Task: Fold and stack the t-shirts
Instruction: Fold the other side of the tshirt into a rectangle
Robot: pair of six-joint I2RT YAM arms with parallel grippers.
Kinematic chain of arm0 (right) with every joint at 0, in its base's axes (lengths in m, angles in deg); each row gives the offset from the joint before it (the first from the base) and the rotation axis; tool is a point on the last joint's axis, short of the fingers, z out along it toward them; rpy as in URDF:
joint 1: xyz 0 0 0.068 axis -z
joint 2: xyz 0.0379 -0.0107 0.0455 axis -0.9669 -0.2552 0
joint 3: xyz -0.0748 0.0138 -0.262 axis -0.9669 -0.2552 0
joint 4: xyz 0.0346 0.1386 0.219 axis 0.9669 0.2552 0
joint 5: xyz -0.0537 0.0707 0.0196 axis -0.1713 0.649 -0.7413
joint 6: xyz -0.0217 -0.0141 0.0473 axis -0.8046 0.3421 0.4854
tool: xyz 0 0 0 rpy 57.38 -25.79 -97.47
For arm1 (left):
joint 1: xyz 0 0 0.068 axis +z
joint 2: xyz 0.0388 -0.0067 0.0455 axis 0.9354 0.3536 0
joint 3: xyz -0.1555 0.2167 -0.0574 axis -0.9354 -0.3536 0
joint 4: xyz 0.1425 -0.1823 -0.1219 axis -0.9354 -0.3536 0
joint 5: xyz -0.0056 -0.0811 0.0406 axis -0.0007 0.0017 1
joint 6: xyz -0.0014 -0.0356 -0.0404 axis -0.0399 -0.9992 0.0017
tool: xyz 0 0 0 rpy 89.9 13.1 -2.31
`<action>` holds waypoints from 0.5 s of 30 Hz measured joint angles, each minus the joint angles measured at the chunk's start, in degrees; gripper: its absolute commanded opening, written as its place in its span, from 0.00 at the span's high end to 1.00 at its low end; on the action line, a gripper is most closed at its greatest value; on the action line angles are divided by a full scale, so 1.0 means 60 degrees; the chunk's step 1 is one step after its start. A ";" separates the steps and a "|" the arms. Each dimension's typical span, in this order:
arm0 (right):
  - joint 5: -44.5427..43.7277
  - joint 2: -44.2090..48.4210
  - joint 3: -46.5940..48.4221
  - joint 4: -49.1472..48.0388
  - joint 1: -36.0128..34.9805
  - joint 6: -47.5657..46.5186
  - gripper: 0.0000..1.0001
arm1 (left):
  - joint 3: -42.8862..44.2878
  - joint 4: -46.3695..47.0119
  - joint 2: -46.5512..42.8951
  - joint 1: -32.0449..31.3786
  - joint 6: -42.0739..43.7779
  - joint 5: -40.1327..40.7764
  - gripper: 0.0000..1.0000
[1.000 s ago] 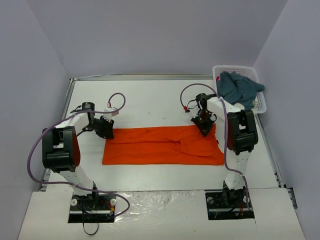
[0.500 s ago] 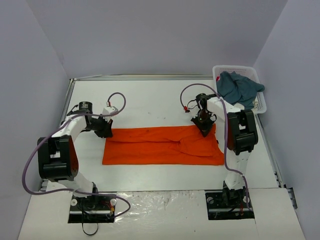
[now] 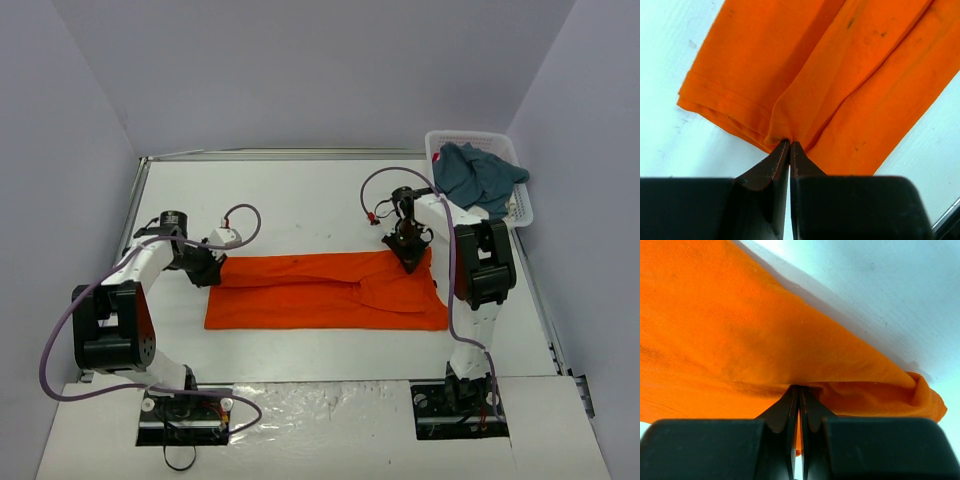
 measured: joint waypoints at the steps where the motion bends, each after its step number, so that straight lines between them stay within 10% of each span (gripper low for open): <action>1: 0.0000 0.0000 0.0000 0.0000 0.0000 0.0000 1.00 | -0.0062 0.0007 -0.0007 -0.0022 0.0080 0.0080 0.98; 15: -0.0011 -0.0084 0.0080 0.0069 0.0000 0.0004 1.00 | -0.0729 0.0237 -0.0550 -0.0991 0.0732 0.1271 0.96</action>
